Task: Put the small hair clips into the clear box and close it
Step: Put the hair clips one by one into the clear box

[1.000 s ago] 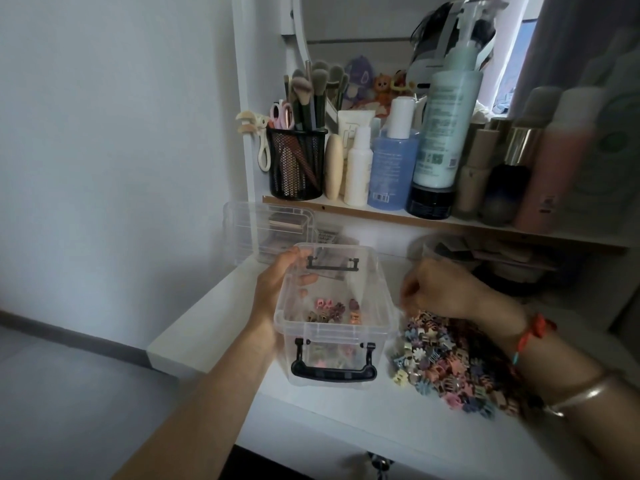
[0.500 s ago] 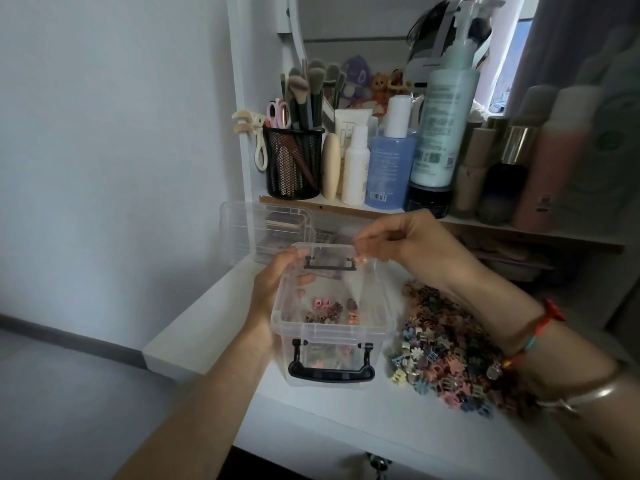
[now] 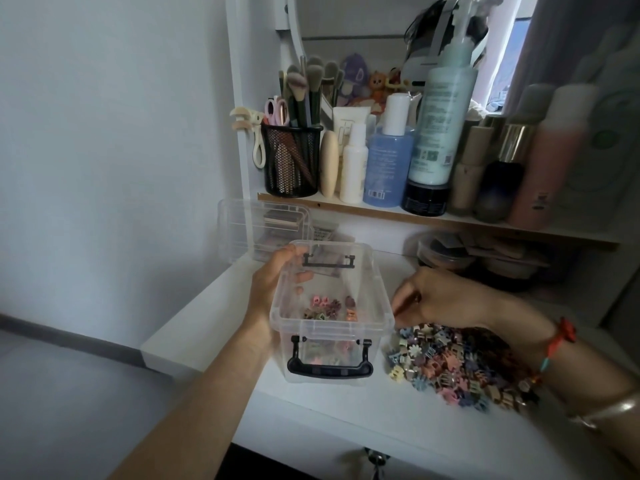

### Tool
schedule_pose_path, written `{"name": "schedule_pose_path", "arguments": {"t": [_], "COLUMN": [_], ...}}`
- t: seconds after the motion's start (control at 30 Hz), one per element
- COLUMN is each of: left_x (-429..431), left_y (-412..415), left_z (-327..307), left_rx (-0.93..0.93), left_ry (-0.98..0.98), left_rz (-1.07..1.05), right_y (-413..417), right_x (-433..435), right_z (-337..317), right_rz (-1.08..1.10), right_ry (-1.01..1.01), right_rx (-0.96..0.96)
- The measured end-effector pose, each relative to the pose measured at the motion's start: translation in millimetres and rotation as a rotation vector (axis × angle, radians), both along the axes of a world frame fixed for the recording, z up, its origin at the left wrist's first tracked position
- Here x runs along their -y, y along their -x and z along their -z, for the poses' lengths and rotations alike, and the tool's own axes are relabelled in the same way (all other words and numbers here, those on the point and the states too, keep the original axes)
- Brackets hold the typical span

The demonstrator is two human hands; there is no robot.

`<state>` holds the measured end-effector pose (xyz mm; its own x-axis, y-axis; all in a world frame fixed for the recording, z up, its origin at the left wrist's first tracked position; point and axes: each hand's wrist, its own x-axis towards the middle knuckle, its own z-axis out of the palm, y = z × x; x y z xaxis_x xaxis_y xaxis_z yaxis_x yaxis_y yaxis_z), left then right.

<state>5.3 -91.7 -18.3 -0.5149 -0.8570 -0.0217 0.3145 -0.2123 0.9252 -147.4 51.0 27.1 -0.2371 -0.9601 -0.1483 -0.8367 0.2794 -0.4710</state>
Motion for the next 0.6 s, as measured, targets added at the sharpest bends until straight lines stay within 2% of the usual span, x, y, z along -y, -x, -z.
{"name": "schedule_pose_path", "arguments": {"t": [0.3, 0.4, 0.47, 0.5, 0.6], "left_x": [-2.3, -3.9, -4.4, -4.2, -4.2], "left_y": [-0.9, -0.5, -1.1, -1.3, -1.3], "left_z": [-1.0, -2.0, -2.3, -2.3, -2.4], "left_rx": [0.017, 0.018, 0.012, 0.012, 0.024], "left_ry": [0.027, 0.016, 0.012, 0.013, 0.013], "left_rz": [-0.013, -0.017, -0.011, -0.009, -0.016], "right_y": [-2.7, -1.7, -1.2, -2.7, -8.0], "right_x": [8.6, 13.0, 14.4, 14.8, 15.8], "right_z": [5.4, -8.3, -24.4, -30.9, -24.6], "right_rz": [0.026, 0.161, 0.232, 0.224, 0.137], "right_ry": [0.053, 0.337, 0.547, 0.568, 0.332], "right_rx": [-0.124, -0.091, 0.041, 0.068, -0.088]}}
